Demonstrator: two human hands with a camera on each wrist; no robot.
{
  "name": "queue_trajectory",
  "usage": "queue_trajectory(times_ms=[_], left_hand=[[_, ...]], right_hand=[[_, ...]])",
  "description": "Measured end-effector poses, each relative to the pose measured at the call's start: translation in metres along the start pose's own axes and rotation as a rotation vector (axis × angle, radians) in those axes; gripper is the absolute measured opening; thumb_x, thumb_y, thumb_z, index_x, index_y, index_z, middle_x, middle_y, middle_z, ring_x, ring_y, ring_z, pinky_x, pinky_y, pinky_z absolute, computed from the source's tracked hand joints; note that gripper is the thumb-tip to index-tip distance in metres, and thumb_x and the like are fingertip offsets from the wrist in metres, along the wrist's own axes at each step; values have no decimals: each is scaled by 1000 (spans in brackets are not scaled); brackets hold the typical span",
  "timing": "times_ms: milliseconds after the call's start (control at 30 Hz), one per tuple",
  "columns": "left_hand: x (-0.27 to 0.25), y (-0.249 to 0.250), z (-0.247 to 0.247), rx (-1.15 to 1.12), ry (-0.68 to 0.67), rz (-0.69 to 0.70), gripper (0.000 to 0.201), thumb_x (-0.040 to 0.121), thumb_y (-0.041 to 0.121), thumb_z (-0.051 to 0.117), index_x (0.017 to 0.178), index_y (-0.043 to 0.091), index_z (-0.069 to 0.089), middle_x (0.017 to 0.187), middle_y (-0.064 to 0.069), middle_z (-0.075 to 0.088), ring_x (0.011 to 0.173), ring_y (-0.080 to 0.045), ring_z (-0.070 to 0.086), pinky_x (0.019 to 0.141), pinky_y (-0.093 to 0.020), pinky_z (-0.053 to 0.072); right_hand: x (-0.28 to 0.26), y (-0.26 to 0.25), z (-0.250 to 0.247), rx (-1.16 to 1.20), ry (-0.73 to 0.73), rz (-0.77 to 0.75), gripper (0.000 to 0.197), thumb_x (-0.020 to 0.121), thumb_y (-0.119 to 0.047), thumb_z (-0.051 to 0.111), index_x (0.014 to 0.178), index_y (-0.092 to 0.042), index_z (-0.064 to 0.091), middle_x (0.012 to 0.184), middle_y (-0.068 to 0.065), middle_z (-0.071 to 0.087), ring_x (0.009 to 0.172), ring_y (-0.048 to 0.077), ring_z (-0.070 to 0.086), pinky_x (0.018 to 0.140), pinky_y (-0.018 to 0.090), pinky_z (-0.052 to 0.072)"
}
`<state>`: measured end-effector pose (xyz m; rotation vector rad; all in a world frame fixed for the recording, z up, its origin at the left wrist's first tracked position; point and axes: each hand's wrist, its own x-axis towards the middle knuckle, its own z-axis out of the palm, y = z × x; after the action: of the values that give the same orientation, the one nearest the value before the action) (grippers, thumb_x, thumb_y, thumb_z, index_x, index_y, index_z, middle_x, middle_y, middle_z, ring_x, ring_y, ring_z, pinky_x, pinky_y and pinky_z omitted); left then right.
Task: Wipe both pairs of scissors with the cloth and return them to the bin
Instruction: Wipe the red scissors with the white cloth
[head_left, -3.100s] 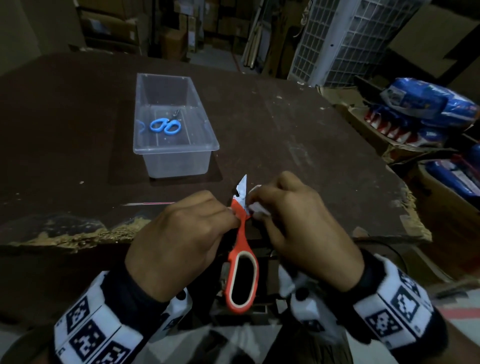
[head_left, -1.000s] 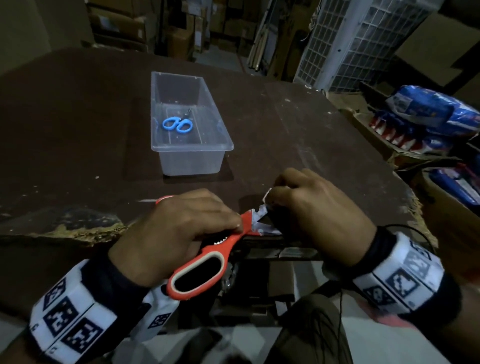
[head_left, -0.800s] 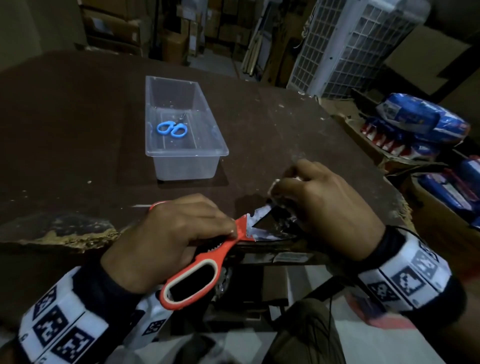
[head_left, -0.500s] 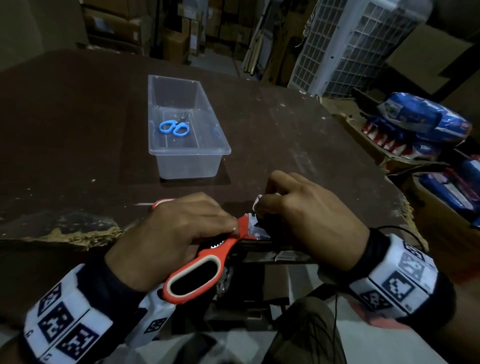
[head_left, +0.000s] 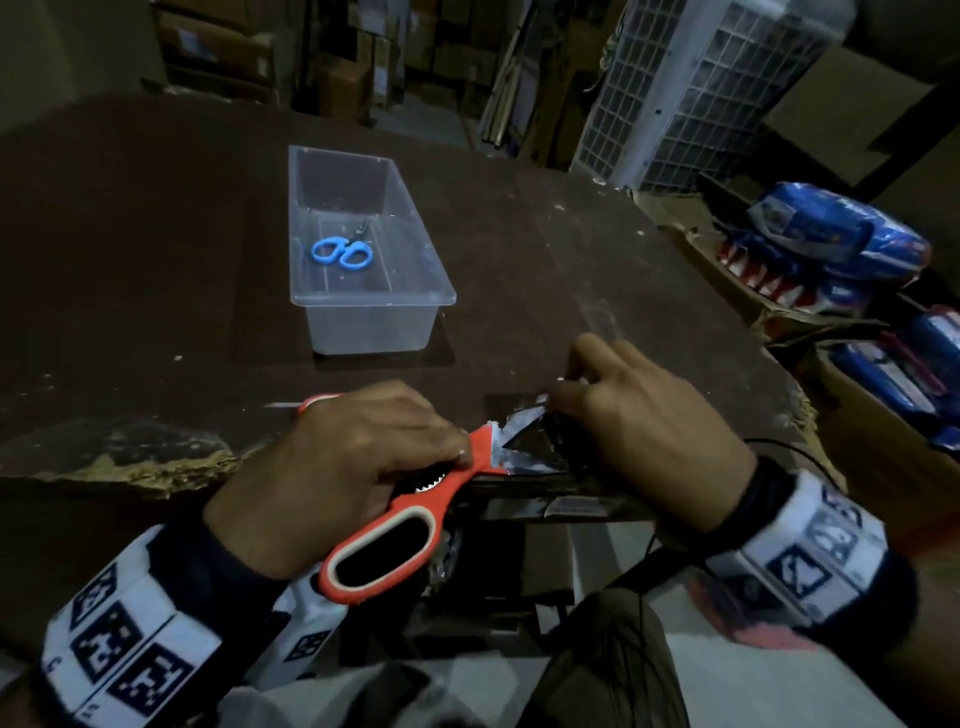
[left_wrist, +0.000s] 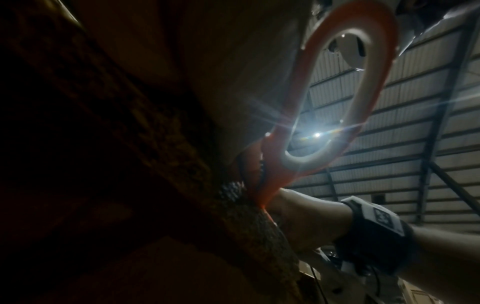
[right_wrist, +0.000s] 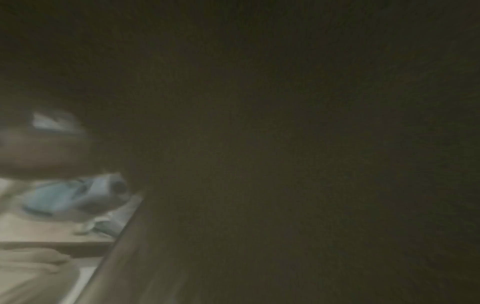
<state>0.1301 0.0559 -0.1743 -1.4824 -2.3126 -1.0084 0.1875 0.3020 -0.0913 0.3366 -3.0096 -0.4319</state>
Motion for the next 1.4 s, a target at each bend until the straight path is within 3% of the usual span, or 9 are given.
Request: queue_trajectory(times_ms=[100,200,333,500,633,733,1000,1233,1400], left_hand=[[-2,-7,0,-1,-3,-2,30,81,0,79,106,16,77,109,6,71,102,-16,66,82,-43,57],[0,-4,-1,7,8,30,36,79,-5,80,108,16,78,110,7,72,101,-16,66,82,-40,57],[7,5,-5,64,82,139,41,69,-14,81,102,10,80,101,5,75,91,-17,68,79,-31,55],[7,9,-7,64,82,142,19,89,13,66,102,15,80,101,8,75,92,-14,67,81,-26,53],[7,8,-6,77,104,132,29,76,0,80,101,15,80,101,9,75,91,-14,67,81,-28,54],[7,7,-5,94,112,129,39,70,-10,83,102,12,80,101,8,75,91,-15,67,81,-26,54],[7,8,-6,76,109,132,29,76,1,81,102,14,80,101,8,75,93,-13,67,80,-29,55],[7,8,-5,73,103,121,42,69,-10,85,103,13,80,99,9,75,93,-11,66,81,-22,53],[8,10,-5,93,93,115,30,80,-1,72,104,16,80,100,10,75,93,-12,66,80,-25,53]], right_hand=[[4,15,-5,-5,-22,23,19,94,-35,59,110,-28,67,115,0,41,103,20,47,67,36,55],[-1,-2,-17,61,76,-1,15,91,-35,64,103,-27,67,112,0,43,99,20,48,64,39,53],[-10,-24,-10,195,38,-118,3,90,-25,64,93,-25,64,103,-1,41,86,17,45,59,41,49],[0,2,1,90,18,43,15,93,-30,58,103,-22,65,109,2,41,95,21,49,65,41,53],[-1,3,-11,85,47,15,18,93,-33,57,106,-26,67,111,1,42,100,21,50,68,39,53],[-10,-23,-18,180,80,-125,13,98,-30,54,100,-27,66,103,-1,42,87,17,47,61,37,48],[-1,3,-4,96,19,37,11,92,-31,62,99,-24,65,106,2,42,93,23,51,63,41,52],[-11,-25,-10,227,62,-186,11,96,-30,58,101,-26,67,102,0,43,87,14,45,61,36,48],[-4,-4,1,272,74,-72,9,91,-29,66,98,-23,69,98,3,44,79,20,51,63,40,49]])
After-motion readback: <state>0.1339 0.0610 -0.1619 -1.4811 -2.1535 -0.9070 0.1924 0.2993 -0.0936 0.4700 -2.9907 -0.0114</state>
